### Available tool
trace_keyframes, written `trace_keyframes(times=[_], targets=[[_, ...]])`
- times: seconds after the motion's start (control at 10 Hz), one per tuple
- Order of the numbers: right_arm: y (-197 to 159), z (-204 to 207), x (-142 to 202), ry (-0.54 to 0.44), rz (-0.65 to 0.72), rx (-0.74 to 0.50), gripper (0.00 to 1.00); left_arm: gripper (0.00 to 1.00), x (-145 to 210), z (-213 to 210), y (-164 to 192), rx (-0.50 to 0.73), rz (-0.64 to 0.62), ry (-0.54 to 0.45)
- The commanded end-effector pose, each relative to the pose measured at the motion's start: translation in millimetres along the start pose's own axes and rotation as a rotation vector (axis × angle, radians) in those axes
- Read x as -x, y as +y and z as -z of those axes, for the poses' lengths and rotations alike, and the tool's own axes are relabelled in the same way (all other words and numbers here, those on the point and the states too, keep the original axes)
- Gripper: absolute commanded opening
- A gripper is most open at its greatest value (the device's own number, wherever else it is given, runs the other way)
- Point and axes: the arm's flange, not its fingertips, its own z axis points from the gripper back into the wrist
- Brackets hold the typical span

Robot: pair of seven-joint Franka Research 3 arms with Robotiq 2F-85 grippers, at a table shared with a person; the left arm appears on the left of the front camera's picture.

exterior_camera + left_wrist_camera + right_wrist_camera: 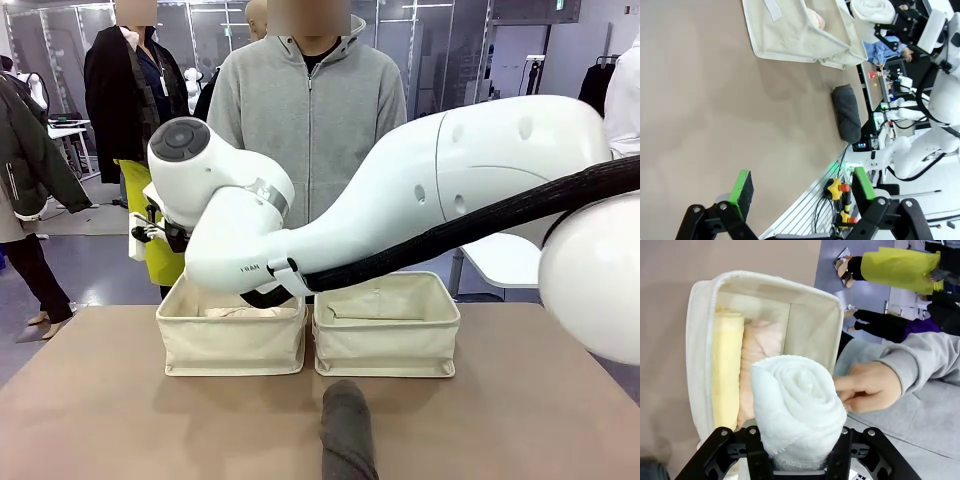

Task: Divide the towels into two baskets.
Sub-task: Pick up one hotel-folded towel from the bottom of the table and place it in the Fabric basket indicated by the person.

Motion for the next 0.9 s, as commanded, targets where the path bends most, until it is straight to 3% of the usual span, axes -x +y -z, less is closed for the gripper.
trace_keyframes(times=[0.0,0.3,0.6,0.8], targets=[[8,9,-6,-0.011,-0.028,0.021,0.41,1.00,0,-3,-3,0.009,0.012,-0.013],[23,31,-8,0.030,-0.054,0.005,0.41,1.00,0,-3,-3,0.009,0.012,-0.013],[30,32,-9,0.030,-0.067,-0.007,1.00,1.00,0,-3,-3,0.009,0.012,-0.013],[30,30,-7,0.036,-0.069,-0.008,1.00,1.00,0,-3,-3,0.009,0.012,-0.013]])
